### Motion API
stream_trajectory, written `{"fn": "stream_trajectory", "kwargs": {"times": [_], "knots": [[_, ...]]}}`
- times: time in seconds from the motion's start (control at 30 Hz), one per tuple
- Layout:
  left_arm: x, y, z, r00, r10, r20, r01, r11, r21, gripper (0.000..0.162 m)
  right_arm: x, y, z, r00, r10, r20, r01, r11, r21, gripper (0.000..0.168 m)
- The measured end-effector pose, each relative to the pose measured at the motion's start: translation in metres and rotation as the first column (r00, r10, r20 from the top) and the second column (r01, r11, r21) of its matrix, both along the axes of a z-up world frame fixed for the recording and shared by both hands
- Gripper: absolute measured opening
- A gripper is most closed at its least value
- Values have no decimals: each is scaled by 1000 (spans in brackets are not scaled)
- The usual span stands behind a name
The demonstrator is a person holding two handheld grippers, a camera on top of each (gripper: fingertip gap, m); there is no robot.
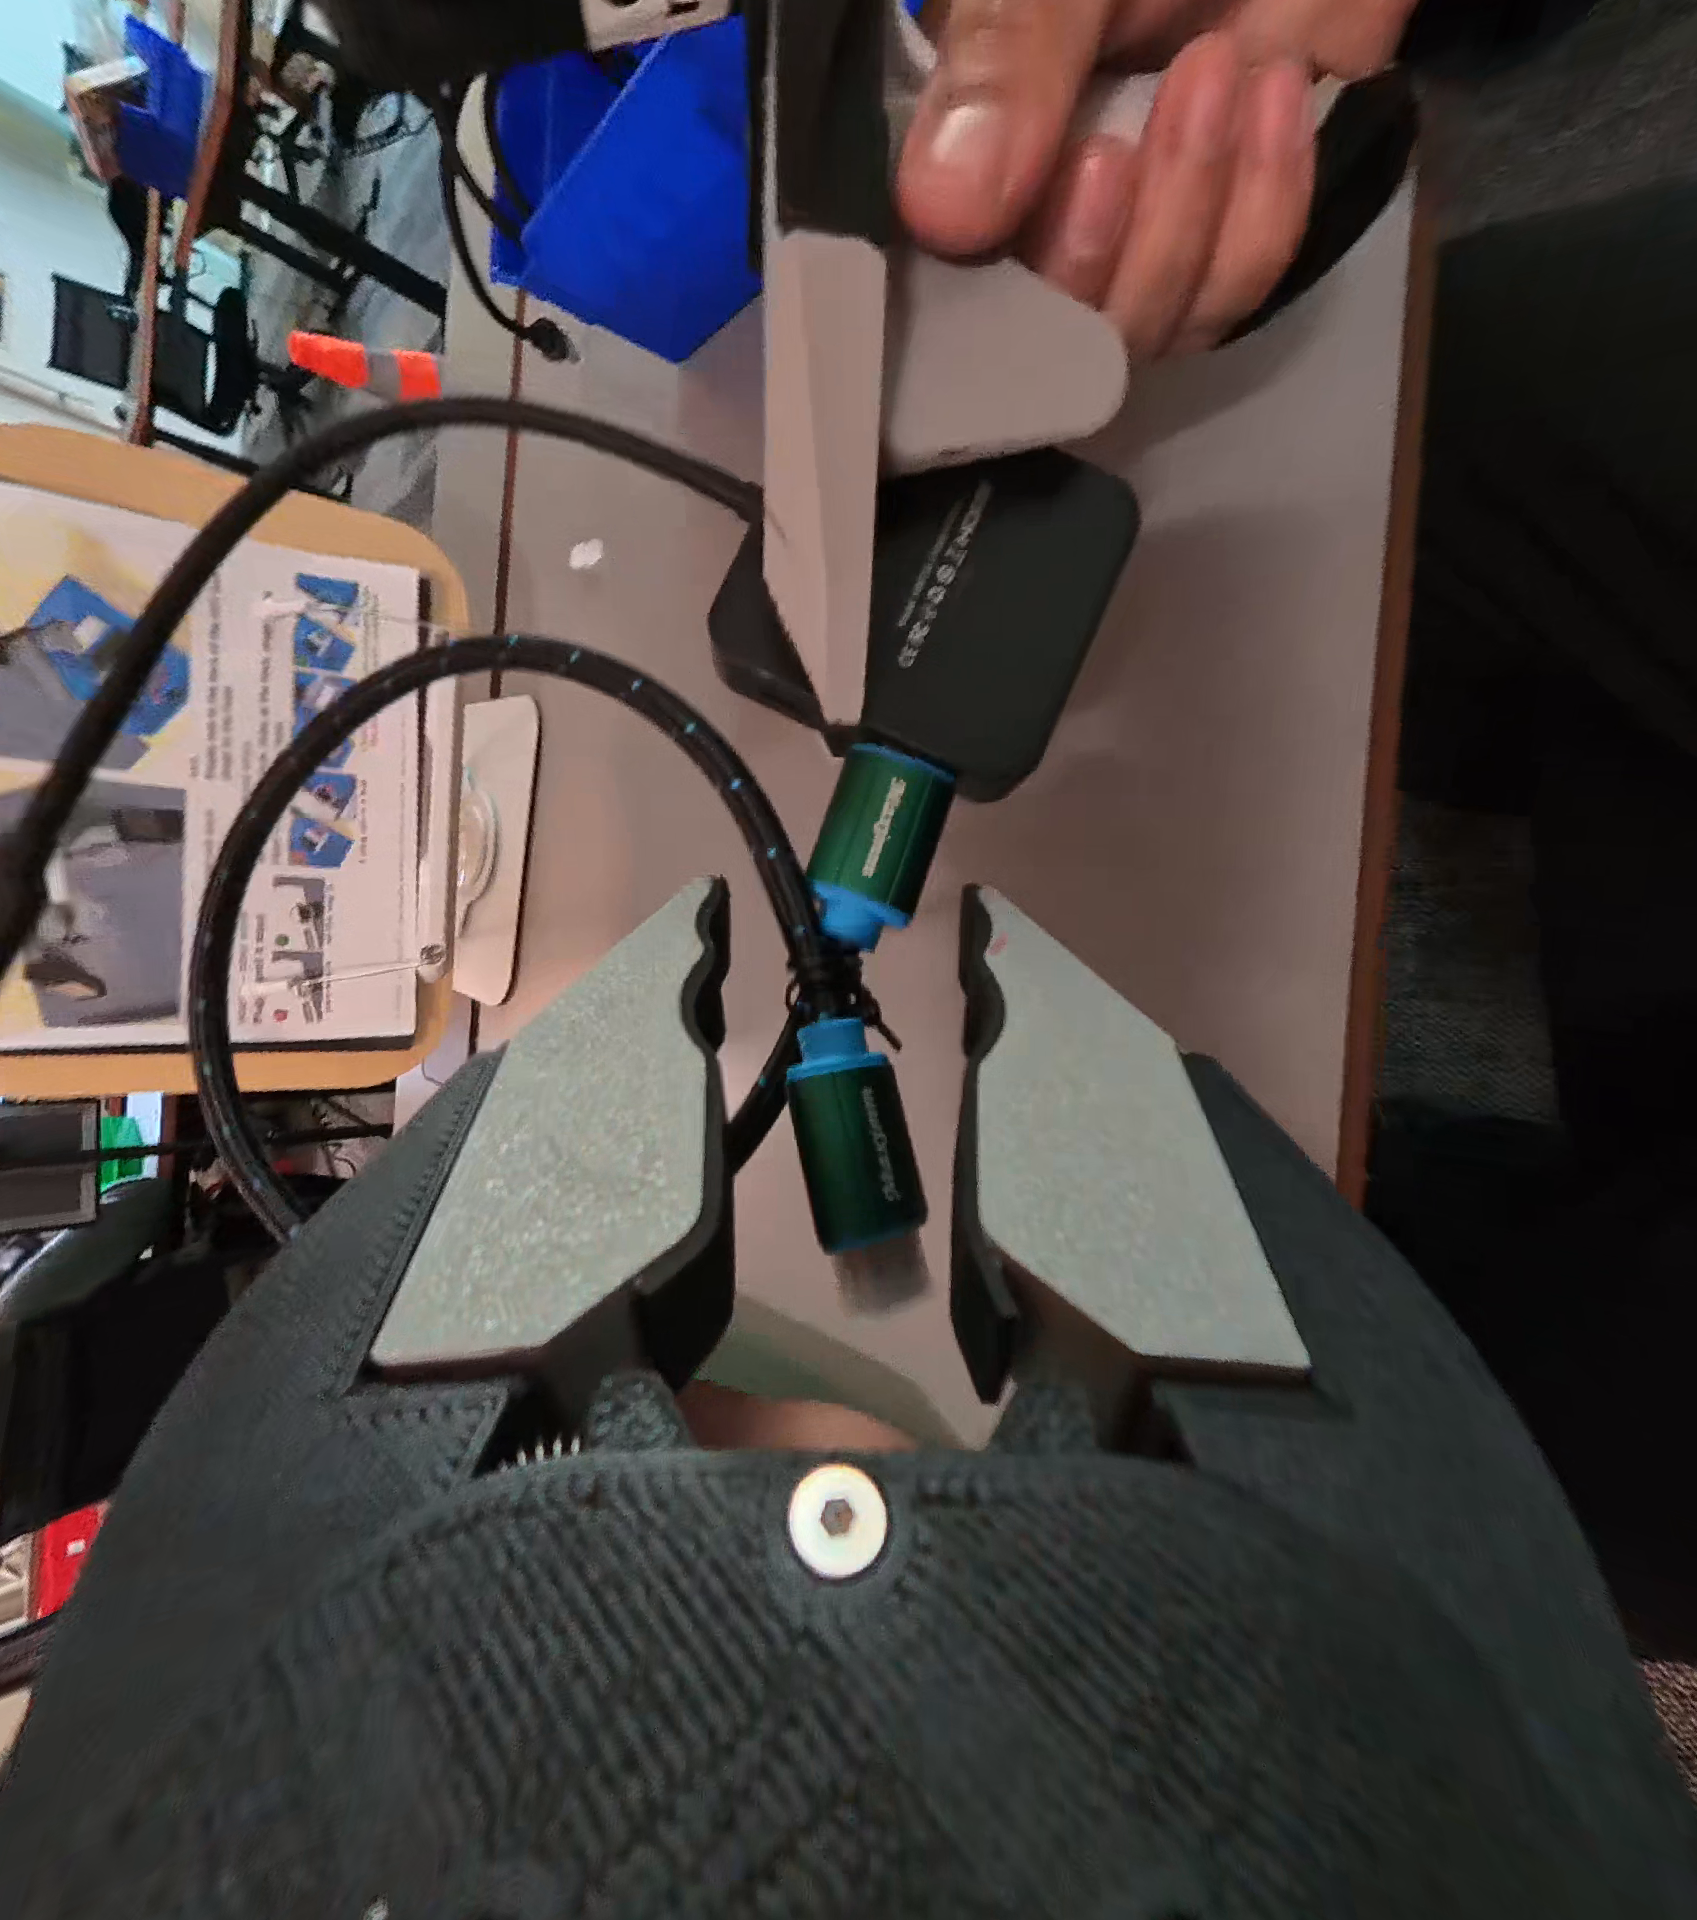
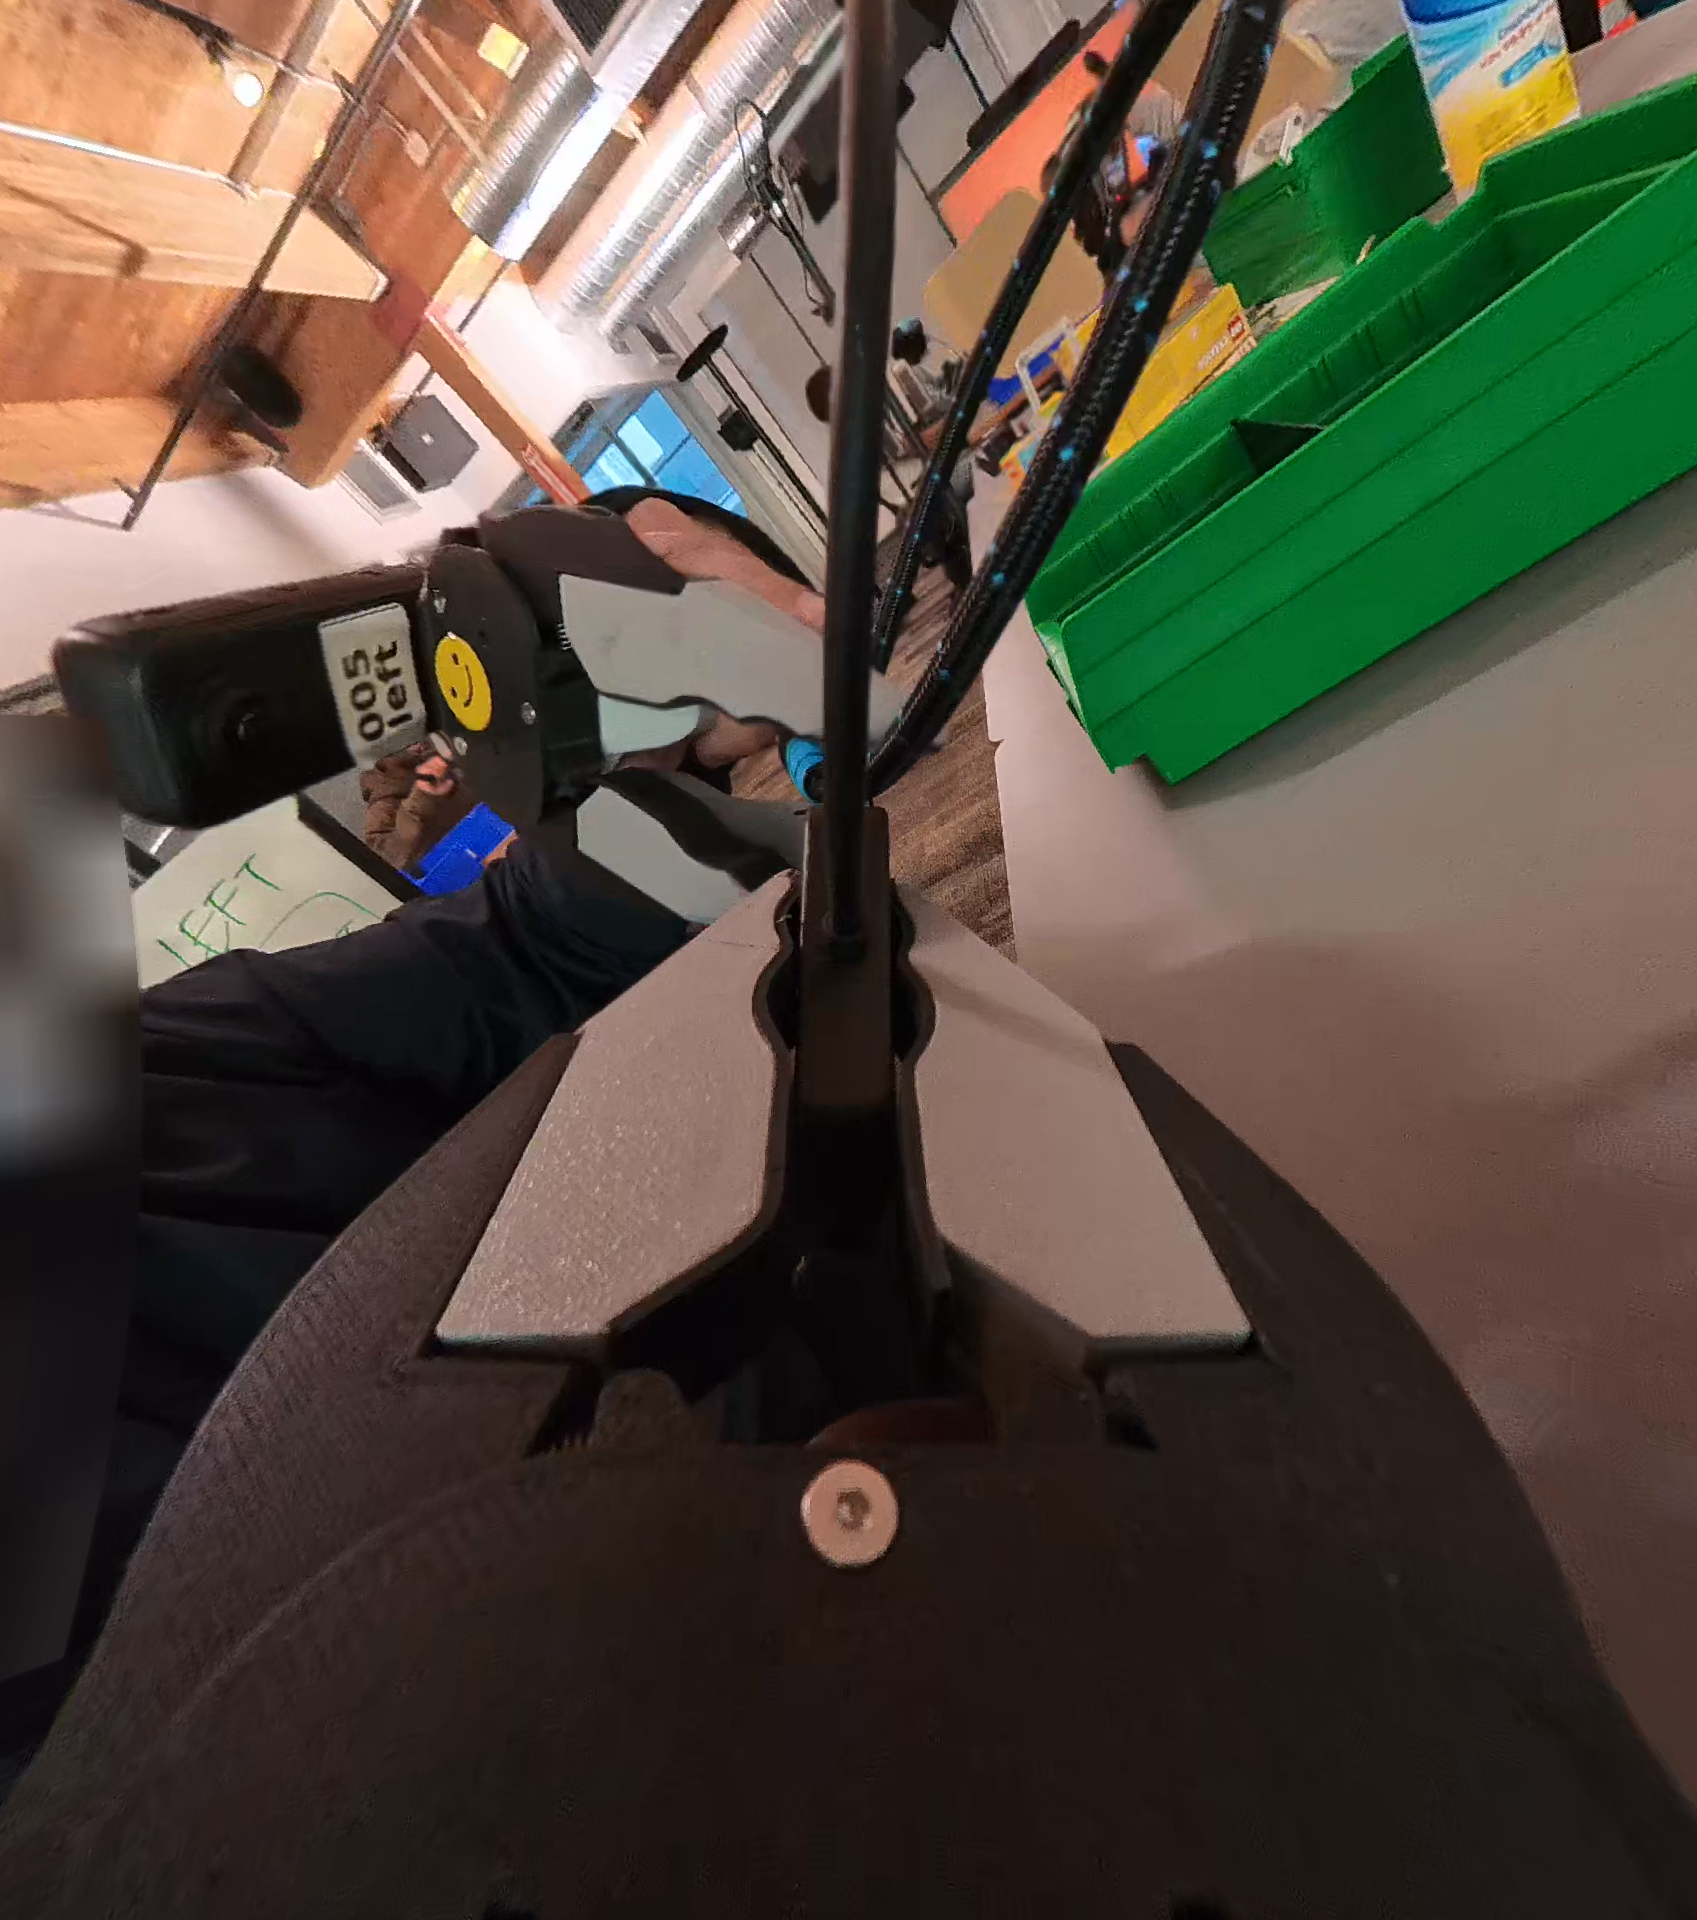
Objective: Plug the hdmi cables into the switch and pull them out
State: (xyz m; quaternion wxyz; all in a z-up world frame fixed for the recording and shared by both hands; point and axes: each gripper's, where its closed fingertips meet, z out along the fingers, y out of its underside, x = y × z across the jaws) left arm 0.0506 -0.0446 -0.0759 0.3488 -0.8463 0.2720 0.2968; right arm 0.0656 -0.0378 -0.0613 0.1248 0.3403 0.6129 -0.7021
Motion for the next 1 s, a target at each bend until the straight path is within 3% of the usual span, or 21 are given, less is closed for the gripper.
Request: {"fn": "stream_trajectory", "kwargs": {"times": [0.13,0.33,0.5,0.6,0.7,0.8,0.9,1.0], "knots": [[0,5,-7,997,10,-75,-14,999,-48,38,-1,-7,-5,1000,3,8,-3,1000,14,11],[-1,8,-24,999,46,7,-45,997,-65,44,0,-10,-14,1000,7,0,-7,997,79,11],[-1,3,-35,1000,26,-13,-27,990,-142,36,2,-16,-19,1000,19,-3,-19,994,110,11],[-5,5,-29,998,45,-48,-50,994,-97,33,-1,-13,-14,1000,6,-12,-5,996,85,13],[-23,5,-22,992,93,-88,-97,994,-44,32,-1,-12,-28,999,6,-33,0,981,193,18],[-14,6,-29,997,56,-46,-58,997,-45,32,-2,-16,-18,997,-4,-83,17,988,154,17],[-7,9,-32,990,48,-135,-57,997,-61,32,-2,-18,-21,993,-2,-119,24,983,184,14],[-10,10,-33,992,47,-116,-53,997,-49,33,-4,-18,-23,993,-13,-115,35,981,191,14]]}}
